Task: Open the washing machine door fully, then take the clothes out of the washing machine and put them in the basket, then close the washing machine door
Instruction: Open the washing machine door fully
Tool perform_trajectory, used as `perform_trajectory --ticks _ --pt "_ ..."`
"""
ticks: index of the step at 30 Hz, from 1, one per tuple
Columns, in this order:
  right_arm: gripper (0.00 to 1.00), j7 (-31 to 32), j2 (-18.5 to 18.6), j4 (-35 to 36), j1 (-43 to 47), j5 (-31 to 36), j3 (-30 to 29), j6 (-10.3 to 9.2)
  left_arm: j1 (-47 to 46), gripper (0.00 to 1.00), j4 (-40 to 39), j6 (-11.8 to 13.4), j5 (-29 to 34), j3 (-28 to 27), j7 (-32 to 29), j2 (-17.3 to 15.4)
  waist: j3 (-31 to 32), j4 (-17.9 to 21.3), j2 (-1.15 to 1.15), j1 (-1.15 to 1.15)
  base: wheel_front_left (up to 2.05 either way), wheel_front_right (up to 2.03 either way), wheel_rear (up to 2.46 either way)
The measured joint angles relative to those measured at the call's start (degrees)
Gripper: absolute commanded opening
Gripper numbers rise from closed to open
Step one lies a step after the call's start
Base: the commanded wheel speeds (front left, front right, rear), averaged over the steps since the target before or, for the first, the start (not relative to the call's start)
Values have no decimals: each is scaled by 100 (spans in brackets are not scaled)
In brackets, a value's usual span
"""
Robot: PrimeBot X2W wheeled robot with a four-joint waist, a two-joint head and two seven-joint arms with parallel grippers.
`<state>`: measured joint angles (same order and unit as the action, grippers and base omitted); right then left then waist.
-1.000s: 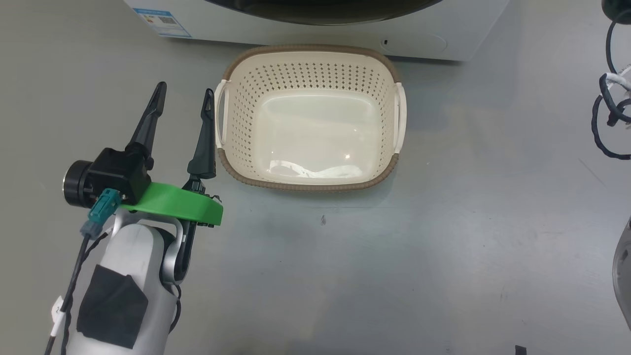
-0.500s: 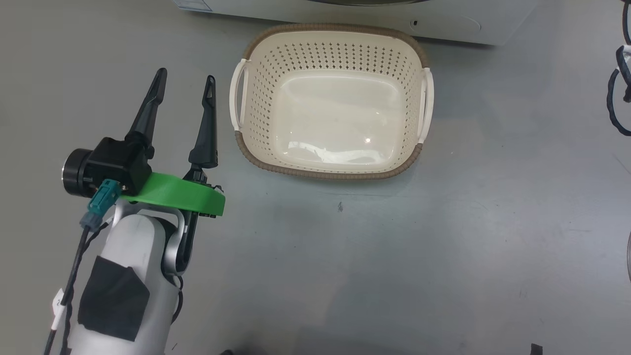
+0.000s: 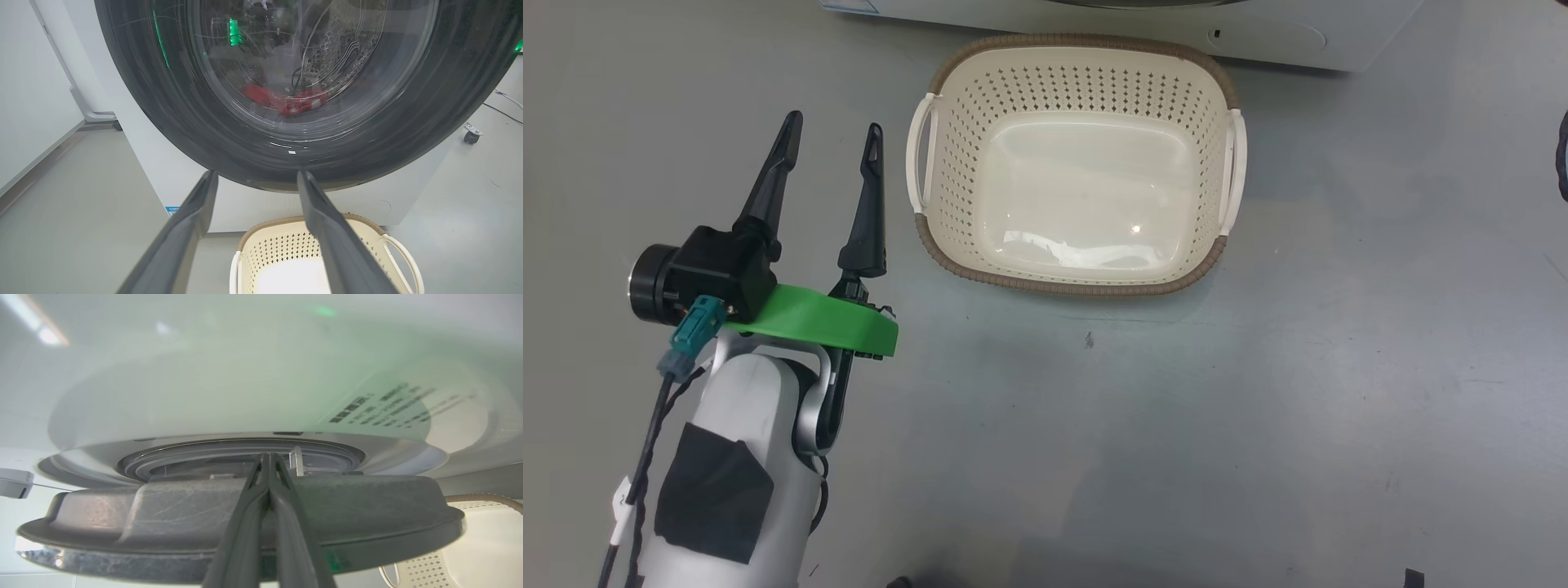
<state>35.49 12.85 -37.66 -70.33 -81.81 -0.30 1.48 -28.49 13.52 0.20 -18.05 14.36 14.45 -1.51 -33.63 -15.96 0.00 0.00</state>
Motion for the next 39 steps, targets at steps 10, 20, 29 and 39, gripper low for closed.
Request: perform_trajectory --ticks 10,20,29,39 --pt "0 538 26 -179 13 -318 -23 151 -4 100 62 -1 8 -76 0 11 58 42 0 0 0 0 0" --pt "0 1045 -29 -293 184 -463 89 296 -3 100 125 -1 54 -111 0 14 215 97 0 0 0 0 0" --pt "0 1451 -224 -387 602 -635 232 400 10 100 277 -3 153 -124 0 16 488 177 0 0 0 0 0" --pt "0 1763 -428 -425 1096 -743 333 501 137 100 446 -9 178 -146 0 16 821 244 0 0 0 0 0"
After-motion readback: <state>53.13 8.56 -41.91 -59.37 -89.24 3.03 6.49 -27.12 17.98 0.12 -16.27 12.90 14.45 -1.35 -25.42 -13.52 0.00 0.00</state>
